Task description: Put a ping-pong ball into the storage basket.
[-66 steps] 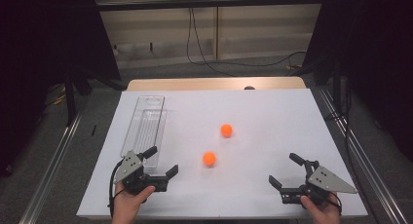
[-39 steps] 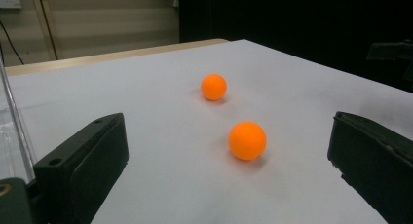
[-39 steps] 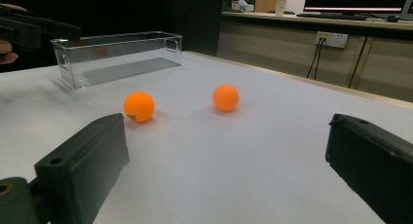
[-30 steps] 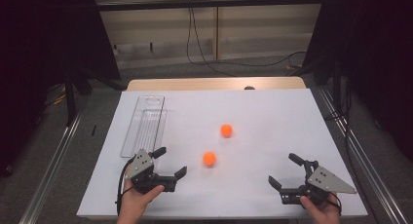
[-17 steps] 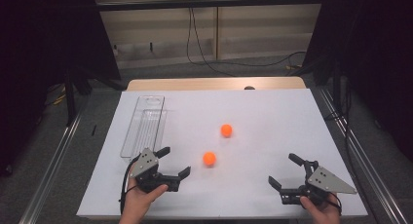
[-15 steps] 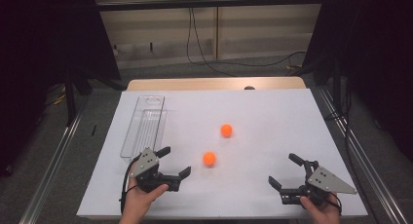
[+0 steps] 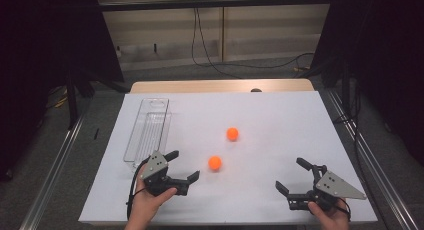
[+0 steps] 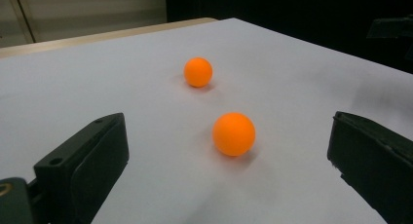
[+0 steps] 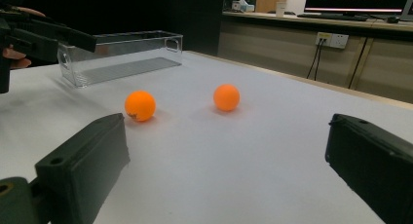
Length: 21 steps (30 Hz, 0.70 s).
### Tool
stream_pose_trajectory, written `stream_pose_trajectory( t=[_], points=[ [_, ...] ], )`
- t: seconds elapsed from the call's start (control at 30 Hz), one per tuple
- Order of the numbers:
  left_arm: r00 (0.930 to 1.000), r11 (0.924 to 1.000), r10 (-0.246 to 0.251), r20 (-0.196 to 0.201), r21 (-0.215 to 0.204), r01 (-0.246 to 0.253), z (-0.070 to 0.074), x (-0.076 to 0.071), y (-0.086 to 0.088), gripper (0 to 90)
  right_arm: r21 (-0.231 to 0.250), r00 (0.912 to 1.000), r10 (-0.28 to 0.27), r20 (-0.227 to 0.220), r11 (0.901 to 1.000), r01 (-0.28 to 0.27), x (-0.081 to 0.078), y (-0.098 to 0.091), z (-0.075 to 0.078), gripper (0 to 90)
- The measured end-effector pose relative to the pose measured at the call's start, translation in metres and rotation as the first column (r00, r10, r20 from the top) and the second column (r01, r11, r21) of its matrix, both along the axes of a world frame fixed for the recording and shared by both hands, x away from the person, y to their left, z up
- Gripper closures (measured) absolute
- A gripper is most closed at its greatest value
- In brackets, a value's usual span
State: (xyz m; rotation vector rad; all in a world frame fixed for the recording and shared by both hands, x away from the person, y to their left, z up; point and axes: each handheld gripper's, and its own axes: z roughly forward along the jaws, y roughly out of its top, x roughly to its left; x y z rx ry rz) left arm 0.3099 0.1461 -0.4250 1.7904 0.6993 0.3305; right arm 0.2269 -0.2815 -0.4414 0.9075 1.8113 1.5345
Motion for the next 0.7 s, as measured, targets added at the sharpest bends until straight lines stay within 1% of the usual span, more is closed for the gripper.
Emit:
stream_pose_trajectory(
  t=[0.17,0.2,0.37,0.47,0.7],
  points=[
    [1.0000,0.9999,-0.005,-0.005,0.014,0.006,-0.0007,0.0010,-0.0017,1.6,0.004,1.0000,0.002,0.005,1.0000,-0.002,-0.0003,0.0001,0.0004,1.2],
    [0.9999,0.9997,-0.009,-0.007,0.023,0.009,-0.0014,0.0013,-0.0022,1.6,0.005,1.0000,0.002,0.007,1.0000,-0.002,-0.0006,0.0001,0.0006,1.2],
    [0.9999,0.9997,-0.008,-0.010,0.023,0.009,-0.0016,0.0013,-0.0028,1.6,0.005,1.0000,0.003,0.007,1.0000,-0.003,-0.0006,0.0004,0.0007,1.2],
    [0.9998,0.9993,-0.015,-0.013,0.034,0.015,-0.0021,0.0016,-0.0036,1.6,0.004,1.0000,0.004,0.008,1.0000,-0.004,-0.0003,0.0006,0.0005,1.2],
    [0.9996,0.9989,-0.020,-0.022,0.041,0.021,-0.0029,0.0035,-0.0072,1.6,0.005,1.0000,0.005,0.006,1.0000,-0.005,-0.0002,0.0007,0.0004,1.2]
  ],
)
